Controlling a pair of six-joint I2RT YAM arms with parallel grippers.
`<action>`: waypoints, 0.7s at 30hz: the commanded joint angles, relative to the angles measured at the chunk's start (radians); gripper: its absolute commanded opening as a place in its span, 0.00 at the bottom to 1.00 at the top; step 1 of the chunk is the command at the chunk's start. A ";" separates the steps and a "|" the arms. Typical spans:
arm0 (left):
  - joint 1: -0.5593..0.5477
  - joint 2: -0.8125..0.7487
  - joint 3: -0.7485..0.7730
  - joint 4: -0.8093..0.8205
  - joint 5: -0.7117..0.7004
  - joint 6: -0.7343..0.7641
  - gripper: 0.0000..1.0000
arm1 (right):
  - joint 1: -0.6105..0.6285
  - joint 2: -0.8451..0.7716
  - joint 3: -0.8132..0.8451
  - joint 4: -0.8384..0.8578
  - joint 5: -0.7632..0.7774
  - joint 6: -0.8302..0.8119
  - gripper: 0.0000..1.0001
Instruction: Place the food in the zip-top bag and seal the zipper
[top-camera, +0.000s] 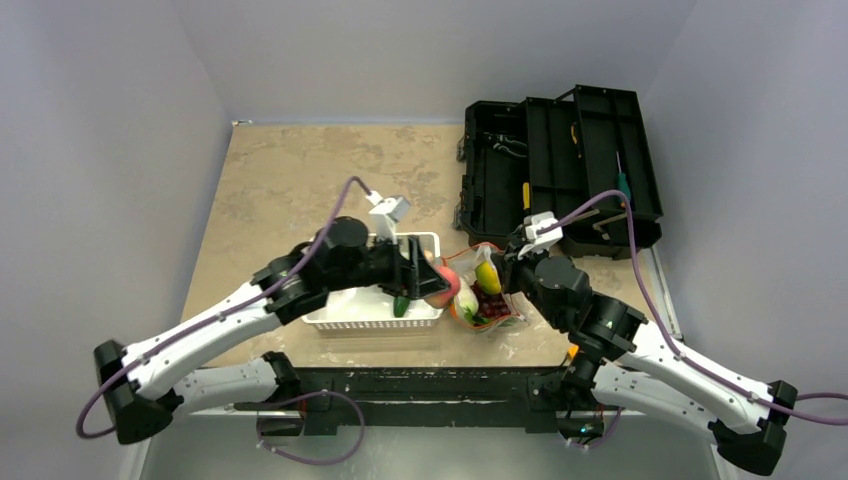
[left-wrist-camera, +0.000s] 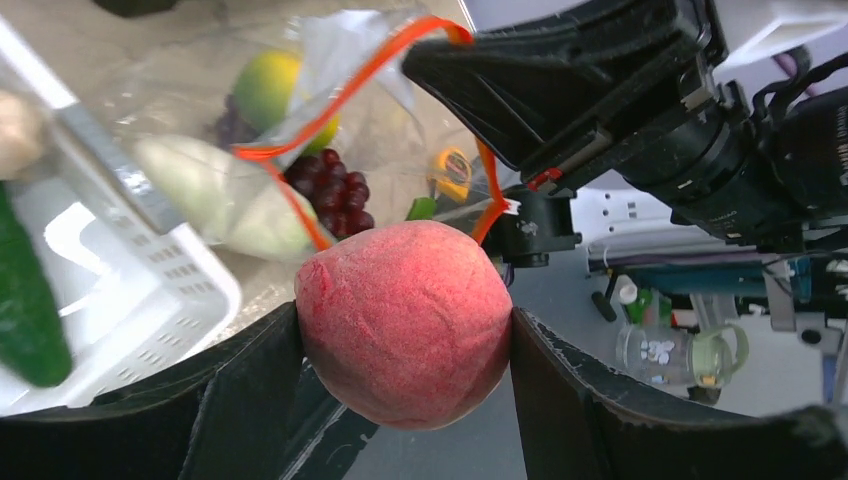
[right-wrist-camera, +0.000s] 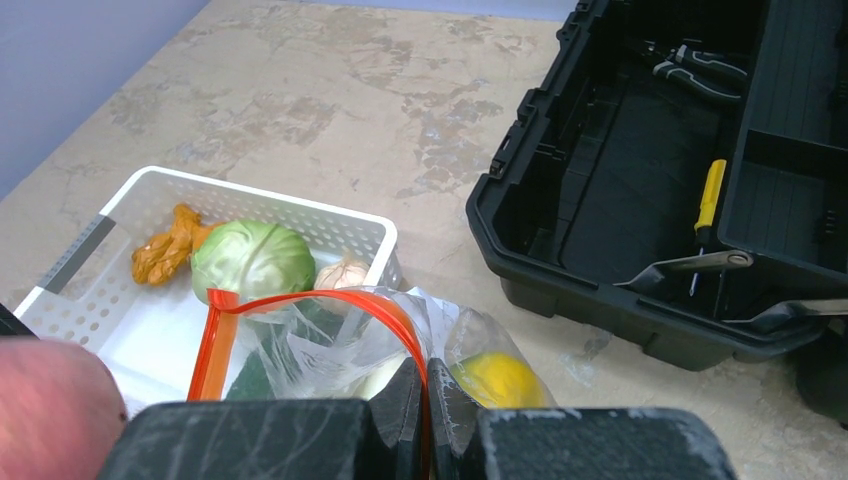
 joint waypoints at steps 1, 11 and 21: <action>-0.099 0.112 0.103 0.129 -0.078 0.014 0.37 | 0.002 -0.006 0.018 0.032 0.010 -0.006 0.00; -0.163 0.342 0.264 0.046 -0.245 0.099 0.39 | 0.002 -0.039 0.006 0.020 0.014 0.002 0.00; -0.220 0.474 0.424 -0.174 -0.467 0.156 0.78 | 0.002 -0.029 0.005 0.027 0.011 0.004 0.00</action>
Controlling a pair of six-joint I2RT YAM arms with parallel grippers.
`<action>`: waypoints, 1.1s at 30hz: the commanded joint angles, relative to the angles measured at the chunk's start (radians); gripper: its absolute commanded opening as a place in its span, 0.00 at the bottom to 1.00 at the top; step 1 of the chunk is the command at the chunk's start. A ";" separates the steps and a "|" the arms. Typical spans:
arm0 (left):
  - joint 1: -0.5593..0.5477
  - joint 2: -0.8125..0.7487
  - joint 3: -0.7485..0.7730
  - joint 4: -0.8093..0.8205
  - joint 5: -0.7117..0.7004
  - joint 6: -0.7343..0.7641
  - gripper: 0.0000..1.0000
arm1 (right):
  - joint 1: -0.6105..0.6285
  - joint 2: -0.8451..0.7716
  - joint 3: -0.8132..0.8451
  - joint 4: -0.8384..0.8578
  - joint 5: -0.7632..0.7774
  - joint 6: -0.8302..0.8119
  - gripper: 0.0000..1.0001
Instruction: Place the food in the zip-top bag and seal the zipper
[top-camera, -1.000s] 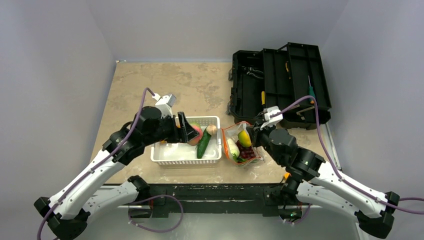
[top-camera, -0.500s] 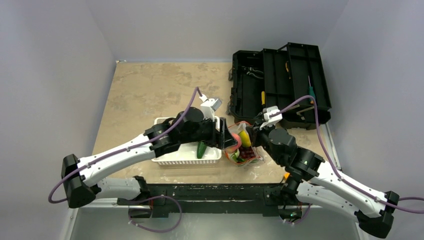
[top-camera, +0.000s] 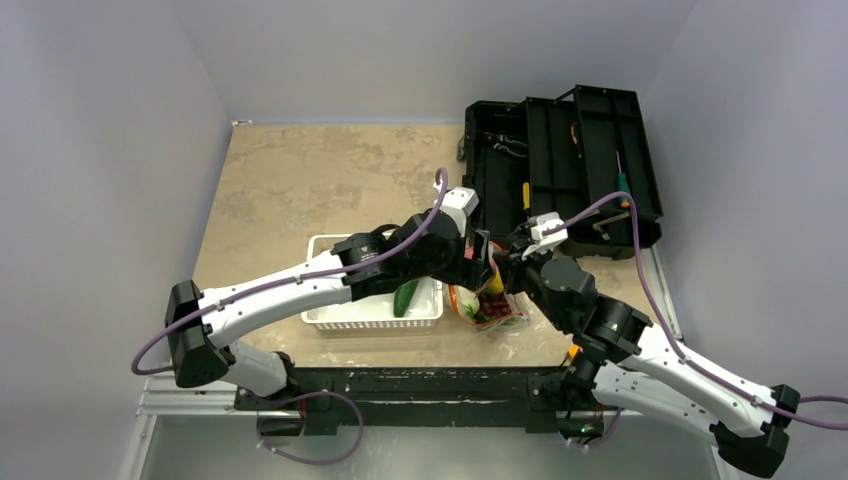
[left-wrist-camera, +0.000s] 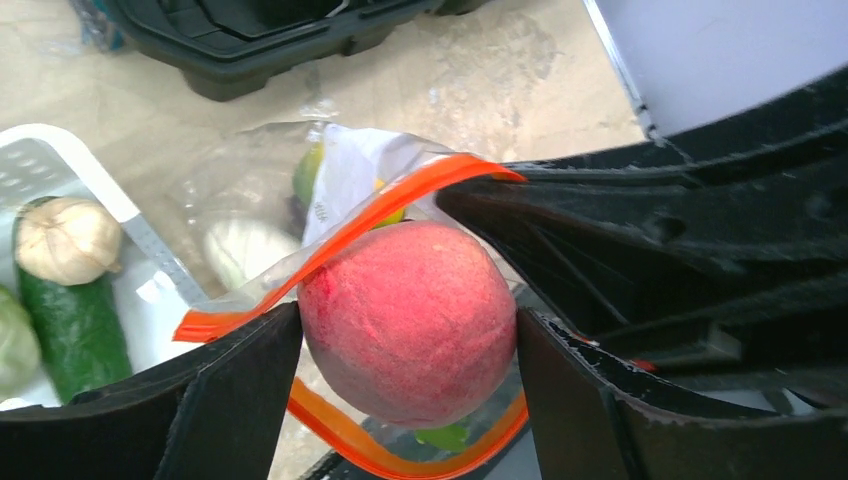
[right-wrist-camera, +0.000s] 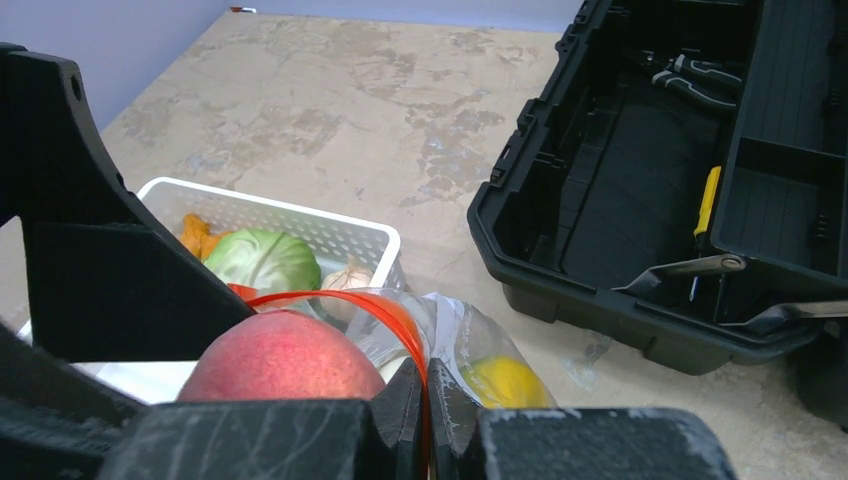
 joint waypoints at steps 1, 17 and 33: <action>-0.002 0.032 0.069 -0.094 -0.118 0.037 0.80 | 0.003 -0.002 0.005 0.028 0.011 0.005 0.00; 0.002 -0.163 0.043 -0.099 -0.065 0.134 0.94 | 0.001 -0.007 0.007 0.022 0.013 -0.001 0.00; 0.048 -0.481 -0.233 -0.288 -0.222 -0.005 0.87 | 0.002 0.017 0.006 0.040 -0.010 -0.007 0.00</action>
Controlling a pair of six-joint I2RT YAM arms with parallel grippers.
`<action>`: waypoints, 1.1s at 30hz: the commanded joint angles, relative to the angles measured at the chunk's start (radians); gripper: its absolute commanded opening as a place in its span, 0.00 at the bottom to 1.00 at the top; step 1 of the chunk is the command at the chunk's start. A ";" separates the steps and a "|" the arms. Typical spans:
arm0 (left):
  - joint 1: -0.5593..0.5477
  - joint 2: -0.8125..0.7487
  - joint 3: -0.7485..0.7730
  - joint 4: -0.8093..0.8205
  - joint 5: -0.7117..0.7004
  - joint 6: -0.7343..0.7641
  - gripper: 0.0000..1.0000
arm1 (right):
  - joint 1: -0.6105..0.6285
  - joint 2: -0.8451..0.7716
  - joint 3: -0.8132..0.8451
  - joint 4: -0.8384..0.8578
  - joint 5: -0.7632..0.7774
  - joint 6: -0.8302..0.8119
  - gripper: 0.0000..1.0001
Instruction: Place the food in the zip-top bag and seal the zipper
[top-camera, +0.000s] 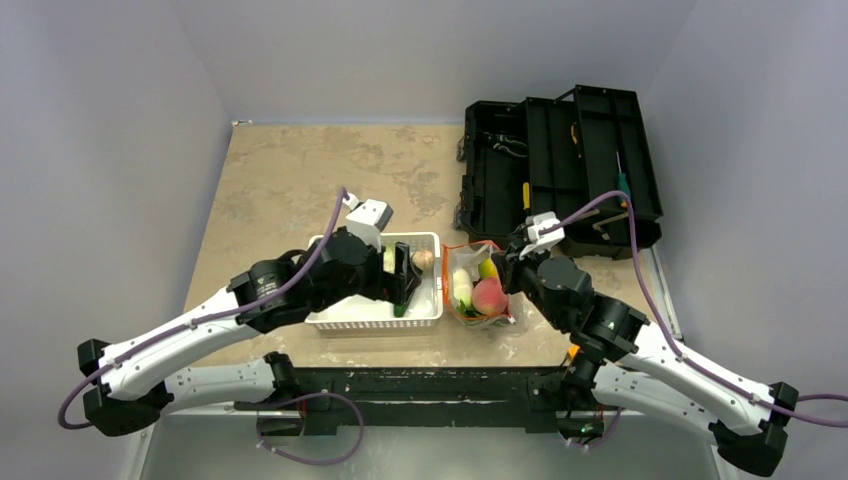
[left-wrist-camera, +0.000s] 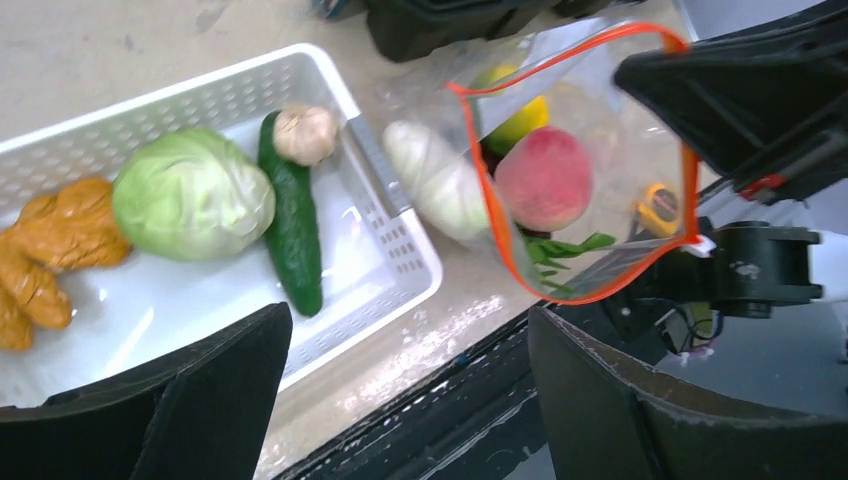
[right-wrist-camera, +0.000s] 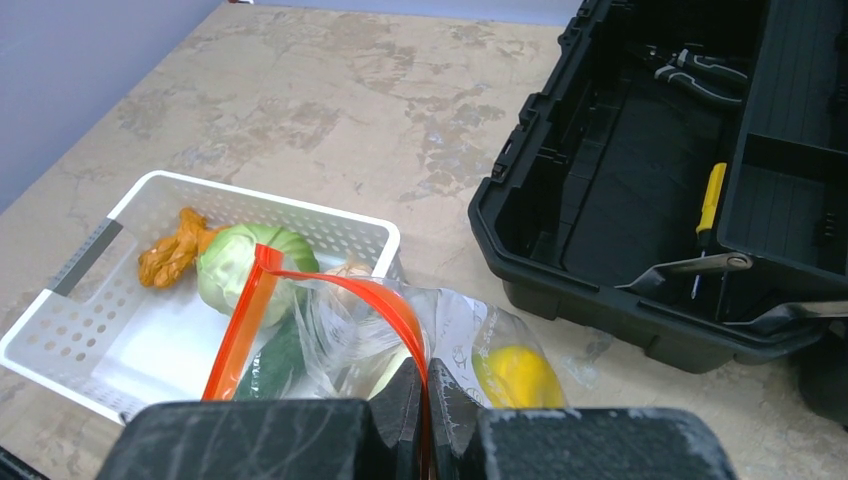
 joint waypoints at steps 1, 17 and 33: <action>0.024 -0.052 -0.073 -0.027 -0.068 -0.083 0.87 | 0.002 0.002 0.007 0.038 -0.006 -0.006 0.00; 0.305 0.059 -0.244 0.145 0.147 -0.259 0.91 | 0.002 -0.029 0.003 0.025 0.003 -0.002 0.00; 0.348 0.412 -0.073 0.374 0.364 -0.165 0.60 | 0.002 -0.021 0.009 0.018 0.001 -0.002 0.00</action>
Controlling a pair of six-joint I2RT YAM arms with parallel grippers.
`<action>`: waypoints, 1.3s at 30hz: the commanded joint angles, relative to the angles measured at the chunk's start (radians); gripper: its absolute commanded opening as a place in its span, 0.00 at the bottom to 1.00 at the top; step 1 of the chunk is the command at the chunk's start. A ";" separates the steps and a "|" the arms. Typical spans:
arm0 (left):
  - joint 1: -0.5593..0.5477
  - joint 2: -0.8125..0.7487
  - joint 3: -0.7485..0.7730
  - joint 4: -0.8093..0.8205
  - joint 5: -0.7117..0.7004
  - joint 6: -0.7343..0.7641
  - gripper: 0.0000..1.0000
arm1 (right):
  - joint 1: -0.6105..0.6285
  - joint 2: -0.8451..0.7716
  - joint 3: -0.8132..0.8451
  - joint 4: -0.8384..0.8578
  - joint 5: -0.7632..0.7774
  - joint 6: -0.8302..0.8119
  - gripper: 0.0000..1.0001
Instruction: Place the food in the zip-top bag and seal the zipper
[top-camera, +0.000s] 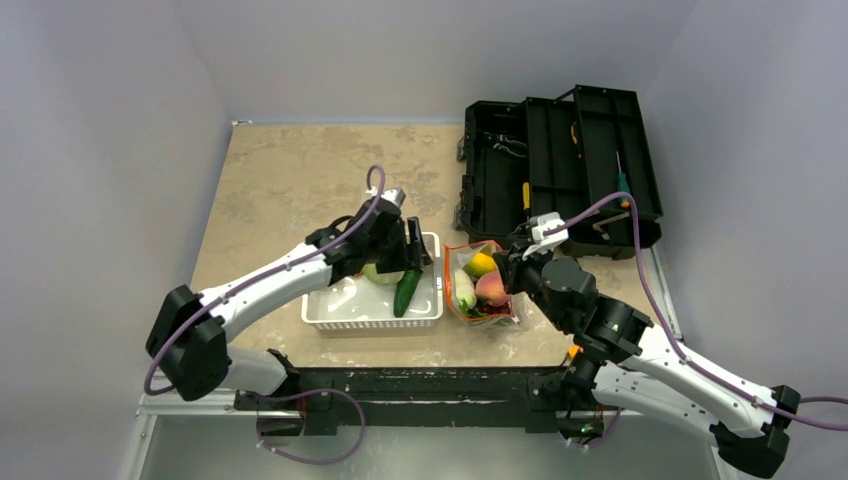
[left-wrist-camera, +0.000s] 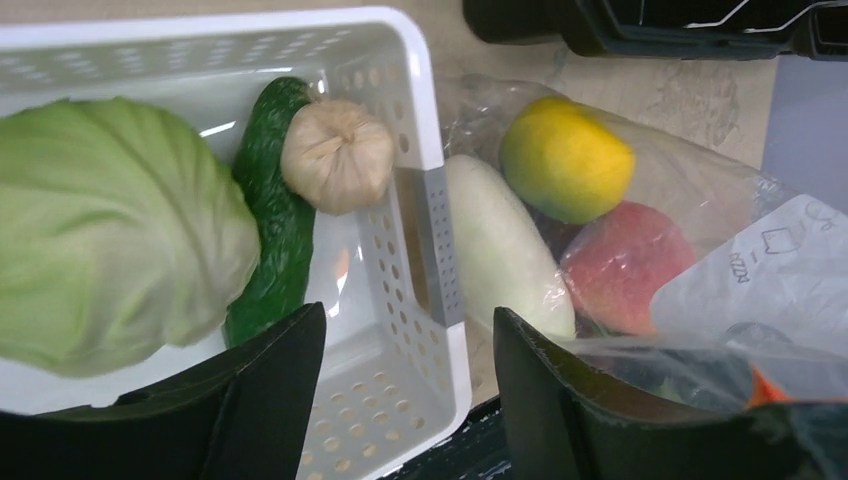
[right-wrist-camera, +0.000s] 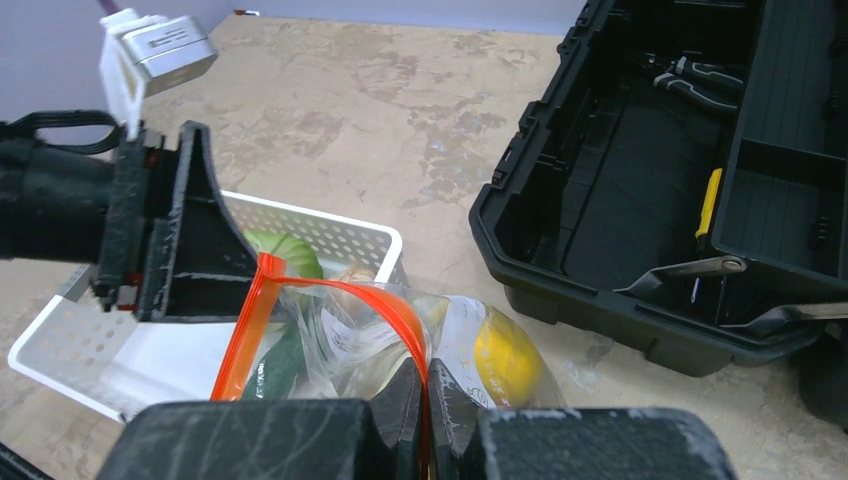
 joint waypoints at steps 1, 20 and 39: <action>0.006 0.081 0.110 0.081 0.039 0.054 0.57 | 0.002 -0.005 0.008 0.020 0.002 -0.001 0.00; 0.006 0.330 0.283 -0.075 -0.092 0.223 0.51 | 0.002 -0.008 -0.008 0.024 0.005 0.004 0.00; 0.006 0.407 0.279 -0.043 -0.048 0.221 0.43 | 0.002 -0.003 -0.011 0.024 0.007 0.004 0.00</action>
